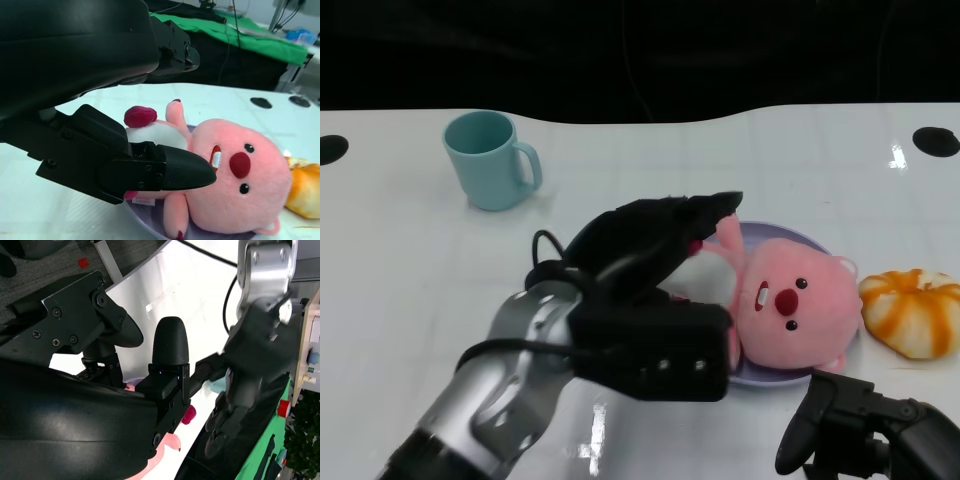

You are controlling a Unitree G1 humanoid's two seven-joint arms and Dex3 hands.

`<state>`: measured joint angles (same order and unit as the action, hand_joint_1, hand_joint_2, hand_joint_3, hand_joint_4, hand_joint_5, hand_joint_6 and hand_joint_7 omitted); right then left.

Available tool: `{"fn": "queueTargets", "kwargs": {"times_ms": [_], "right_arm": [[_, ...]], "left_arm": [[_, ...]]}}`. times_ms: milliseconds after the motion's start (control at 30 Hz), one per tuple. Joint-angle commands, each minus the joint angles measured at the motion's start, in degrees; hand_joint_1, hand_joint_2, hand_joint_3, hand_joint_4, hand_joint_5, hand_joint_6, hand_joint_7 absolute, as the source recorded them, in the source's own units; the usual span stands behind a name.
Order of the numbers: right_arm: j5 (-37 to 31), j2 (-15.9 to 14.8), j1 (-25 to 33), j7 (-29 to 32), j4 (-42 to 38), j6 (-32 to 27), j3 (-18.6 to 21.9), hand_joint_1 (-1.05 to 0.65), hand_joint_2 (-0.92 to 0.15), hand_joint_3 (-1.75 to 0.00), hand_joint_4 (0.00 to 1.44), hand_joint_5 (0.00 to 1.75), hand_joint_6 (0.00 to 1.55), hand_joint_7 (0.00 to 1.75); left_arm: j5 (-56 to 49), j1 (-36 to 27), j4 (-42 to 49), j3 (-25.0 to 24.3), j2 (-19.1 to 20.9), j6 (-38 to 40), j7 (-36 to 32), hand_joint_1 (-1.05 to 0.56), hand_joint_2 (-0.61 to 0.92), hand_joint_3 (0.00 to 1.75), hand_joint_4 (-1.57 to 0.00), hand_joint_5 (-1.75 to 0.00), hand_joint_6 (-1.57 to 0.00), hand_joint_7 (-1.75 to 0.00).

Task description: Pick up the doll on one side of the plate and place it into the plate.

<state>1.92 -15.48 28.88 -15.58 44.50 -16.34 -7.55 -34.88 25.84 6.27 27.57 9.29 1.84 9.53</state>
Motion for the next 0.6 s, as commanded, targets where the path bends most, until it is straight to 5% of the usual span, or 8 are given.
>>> {"fn": "queueTargets", "kwargs": {"times_ms": [33,233,433,533,600], "right_arm": [[0.2,-0.4,-0.3,-0.2,-0.3,0.5,0.3,0.02,-0.57,-1.20,0.65,1.71,0.58,1.48],[-0.2,-0.3,-0.9,0.0,-0.6,0.0,0.0,0.00,-0.59,-1.17,0.65,1.72,0.58,1.48],[-0.2,0.0,-1.2,0.3,-0.2,-0.7,-0.4,0.00,-0.61,-1.15,0.64,1.72,0.57,1.49],[-0.5,0.1,-1.2,0.5,-0.1,-0.5,-0.6,-0.01,-0.60,-1.16,0.64,1.73,0.57,1.49],[-0.6,0.2,-1.2,0.6,0.1,-0.6,-0.8,-0.01,-0.60,-1.17,0.64,1.73,0.57,1.50]], "left_arm": [[2.2,-3.4,-2.9,-3.0,1.1,-2.9,-2.6,-0.75,0.92,0.42,-0.19,-0.67,-0.37,-0.12],[9.8,-12.0,-8.3,-9.1,-0.9,-6.6,-5.7,-0.61,0.92,0.28,-0.48,-1.00,-0.68,-0.27],[18.2,-18.7,-12.0,-13.5,-2.6,-11.0,-5.8,-0.33,0.90,0.20,-0.48,-1.33,-0.62,-0.72],[22.0,-21.4,-13.6,-15.3,-2.8,-12.7,-5.0,-0.18,0.63,0.79,-0.51,-1.39,-0.58,-0.99],[25.1,-23.1,-15.0,-16.3,-3.3,-12.0,-4.4,-0.14,0.53,1.00,-0.55,-1.39,-0.61,-1.03]]}}
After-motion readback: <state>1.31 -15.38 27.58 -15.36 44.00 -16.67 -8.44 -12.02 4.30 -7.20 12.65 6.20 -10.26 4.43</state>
